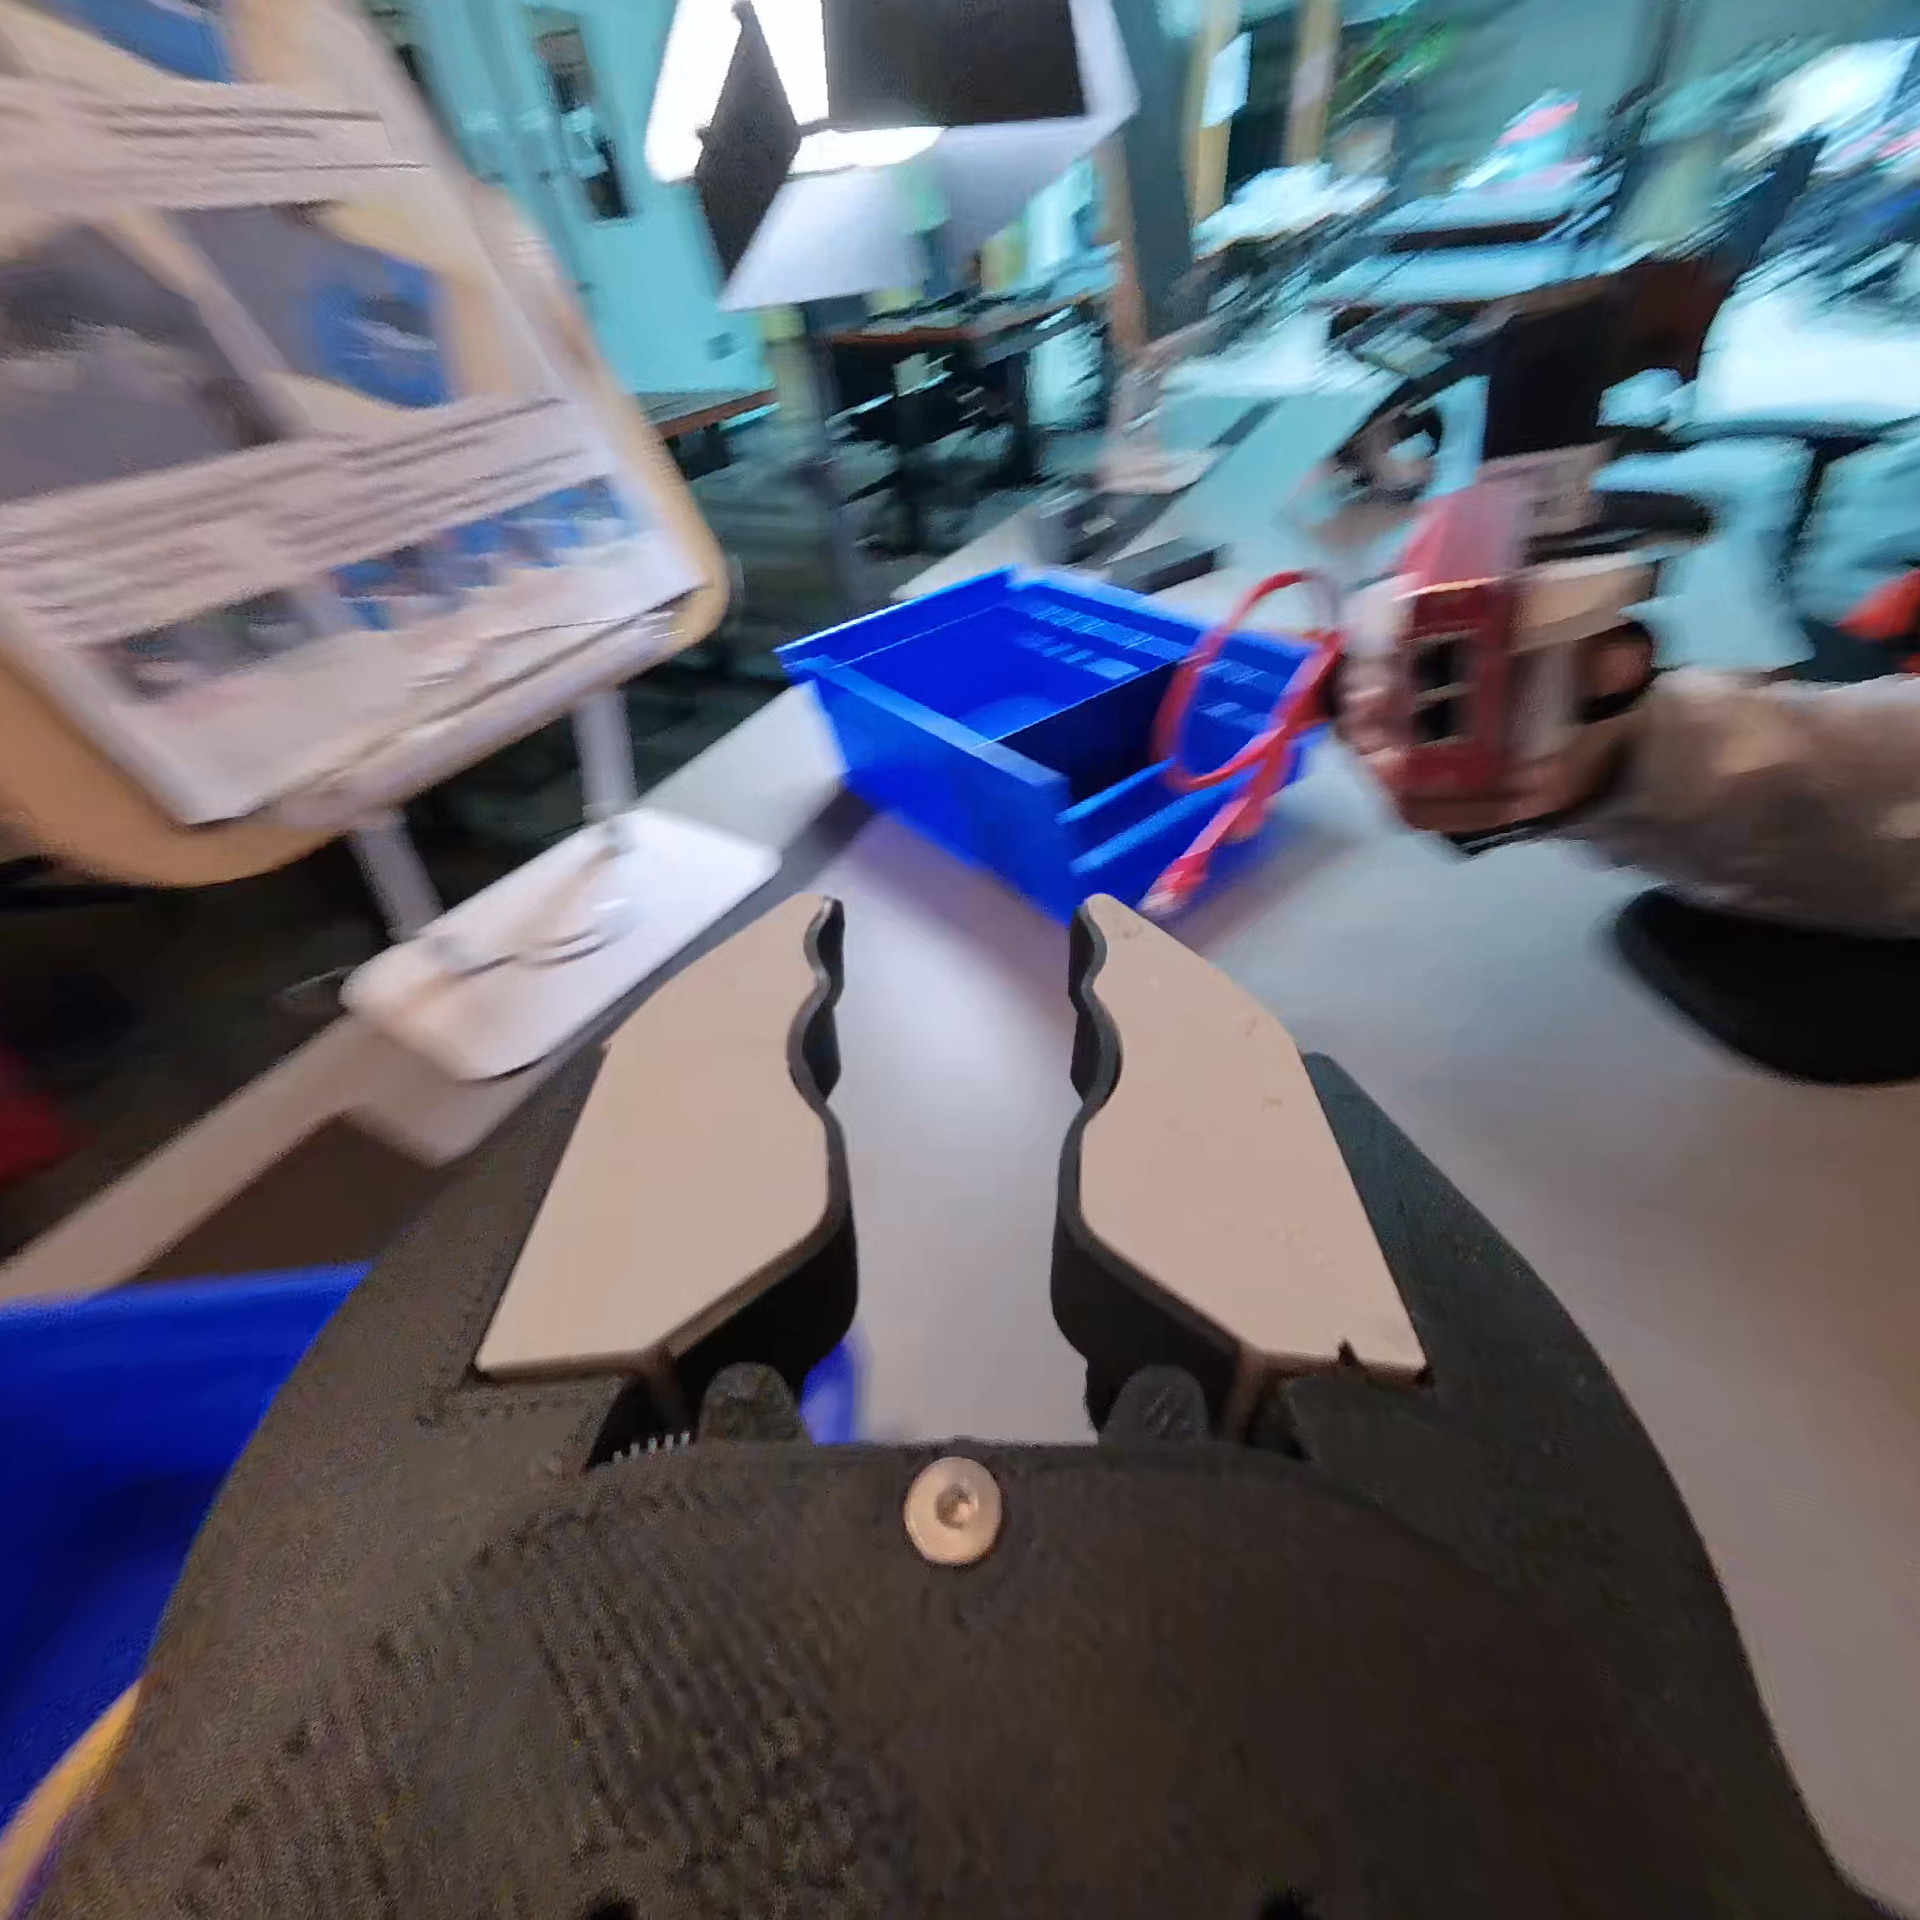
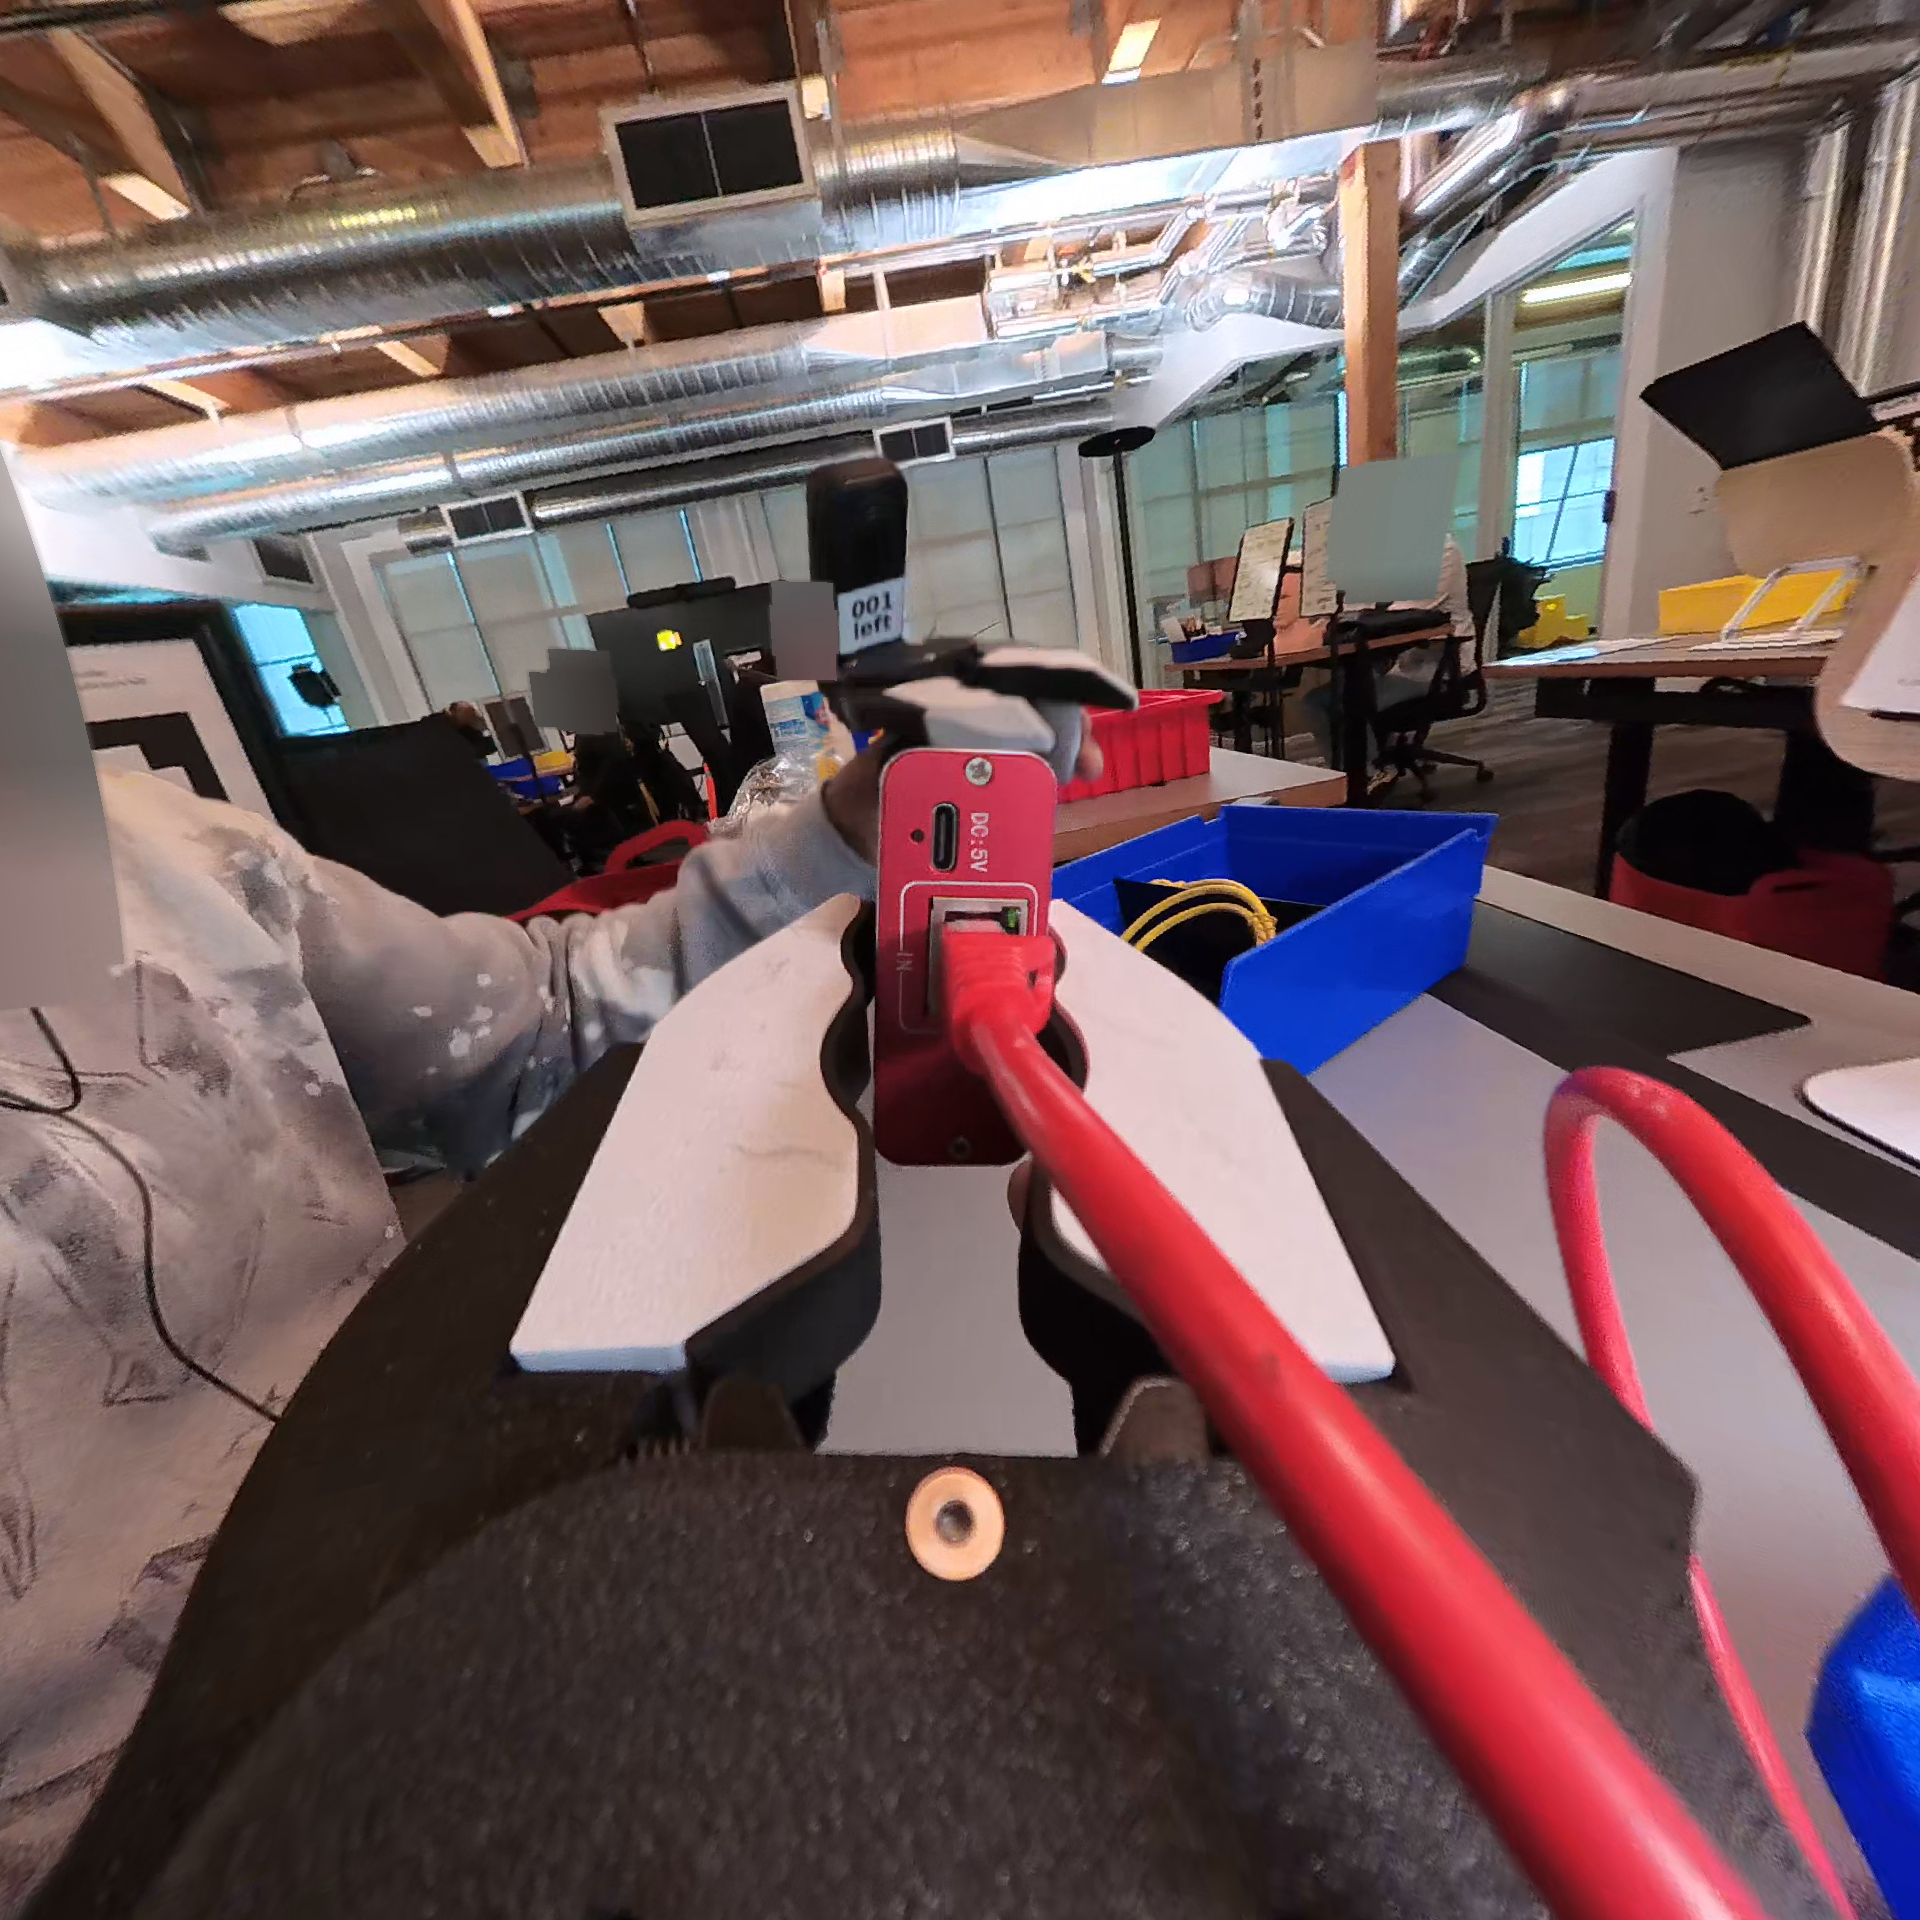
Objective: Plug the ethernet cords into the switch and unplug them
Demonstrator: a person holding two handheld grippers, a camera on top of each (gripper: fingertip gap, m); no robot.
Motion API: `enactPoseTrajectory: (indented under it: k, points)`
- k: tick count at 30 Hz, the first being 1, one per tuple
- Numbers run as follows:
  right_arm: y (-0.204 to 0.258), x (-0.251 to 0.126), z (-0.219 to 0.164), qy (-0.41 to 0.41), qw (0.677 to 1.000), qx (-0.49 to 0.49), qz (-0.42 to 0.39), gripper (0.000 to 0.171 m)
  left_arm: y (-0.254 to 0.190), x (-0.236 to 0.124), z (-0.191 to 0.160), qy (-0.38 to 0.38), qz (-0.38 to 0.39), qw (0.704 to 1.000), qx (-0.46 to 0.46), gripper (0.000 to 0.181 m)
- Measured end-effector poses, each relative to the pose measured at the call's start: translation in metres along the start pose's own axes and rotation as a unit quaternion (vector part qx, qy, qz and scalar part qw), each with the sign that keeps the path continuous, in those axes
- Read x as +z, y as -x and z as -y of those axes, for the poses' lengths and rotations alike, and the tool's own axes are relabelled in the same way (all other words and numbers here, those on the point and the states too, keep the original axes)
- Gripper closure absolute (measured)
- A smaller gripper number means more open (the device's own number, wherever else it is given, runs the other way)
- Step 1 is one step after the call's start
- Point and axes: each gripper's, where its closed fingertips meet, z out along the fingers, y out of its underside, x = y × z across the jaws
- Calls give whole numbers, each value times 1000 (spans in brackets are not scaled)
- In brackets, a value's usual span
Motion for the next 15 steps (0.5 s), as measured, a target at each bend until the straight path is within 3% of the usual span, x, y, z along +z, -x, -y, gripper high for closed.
enactPoseTrajectory:
  k: [3,6,9,15]
  points:
    - [-8,-5,-11,4,1000,12,-14,144,70,-30,-18,96,94,990,49,143]
    - [-11,-4,-17,4,1000,27,-13,144,120,-47,-54,210,135,965,76,146]
    - [-12,-2,-22,9,1000,26,-12,144,137,-47,-94,293,116,944,99,146]
    - [-19,-4,-31,15,999,42,-22,144,146,-32,-165,443,95,867,209,143]
